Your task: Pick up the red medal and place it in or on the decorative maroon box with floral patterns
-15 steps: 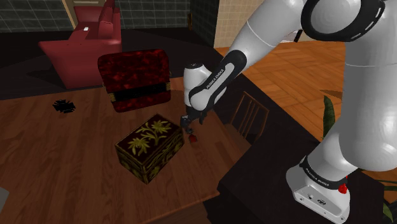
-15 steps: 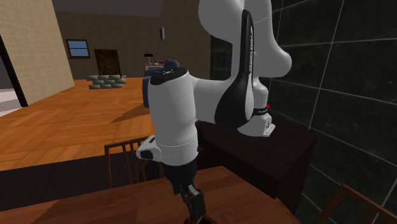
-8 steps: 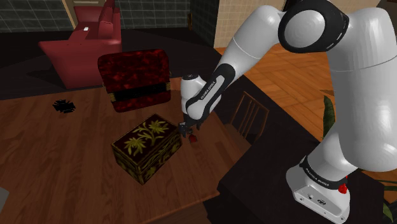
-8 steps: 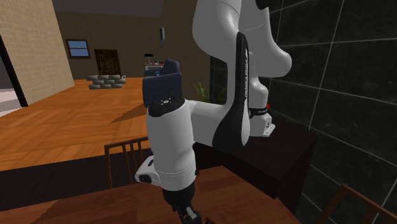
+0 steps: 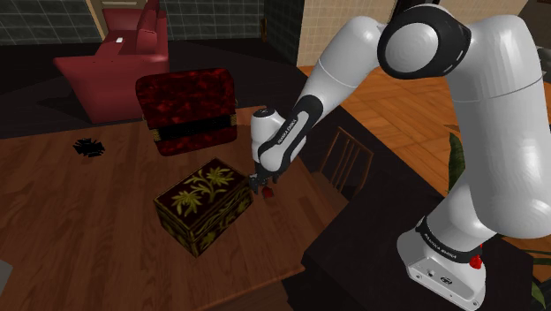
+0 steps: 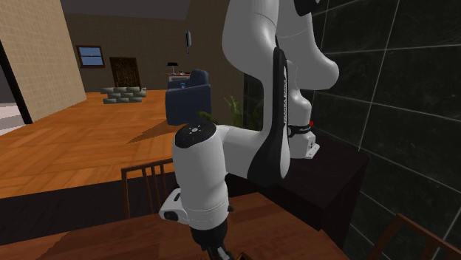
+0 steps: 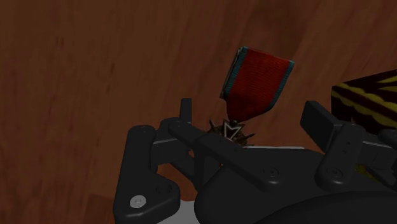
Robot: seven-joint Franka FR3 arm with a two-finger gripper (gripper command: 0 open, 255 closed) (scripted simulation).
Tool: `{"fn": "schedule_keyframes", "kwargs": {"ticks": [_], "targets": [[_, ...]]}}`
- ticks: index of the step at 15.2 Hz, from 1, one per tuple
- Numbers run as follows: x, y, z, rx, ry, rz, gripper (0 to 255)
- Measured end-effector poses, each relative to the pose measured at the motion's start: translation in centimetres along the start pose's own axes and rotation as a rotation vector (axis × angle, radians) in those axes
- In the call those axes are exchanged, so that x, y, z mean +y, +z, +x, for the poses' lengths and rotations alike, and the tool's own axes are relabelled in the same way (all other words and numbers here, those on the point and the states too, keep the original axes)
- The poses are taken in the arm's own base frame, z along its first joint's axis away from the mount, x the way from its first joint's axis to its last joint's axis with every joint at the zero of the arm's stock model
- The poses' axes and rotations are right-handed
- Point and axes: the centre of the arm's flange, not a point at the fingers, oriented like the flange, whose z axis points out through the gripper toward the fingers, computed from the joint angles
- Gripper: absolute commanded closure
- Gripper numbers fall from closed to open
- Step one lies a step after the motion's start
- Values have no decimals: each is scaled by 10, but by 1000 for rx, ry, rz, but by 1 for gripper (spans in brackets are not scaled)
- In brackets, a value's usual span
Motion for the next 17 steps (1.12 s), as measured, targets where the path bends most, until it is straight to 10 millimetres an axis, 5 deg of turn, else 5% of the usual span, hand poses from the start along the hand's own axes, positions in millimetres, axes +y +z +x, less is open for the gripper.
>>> {"fn": "schedule_keyframes", "kwargs": {"ticks": [1,2,12,17], "targets": [[0,0,0,0,0,0,0],[0,1,-1,-1,-1,0,255],[-1,2,-2,-3,-3,0,255],[-2,-20,-3,-3,-3,0,255]]}}
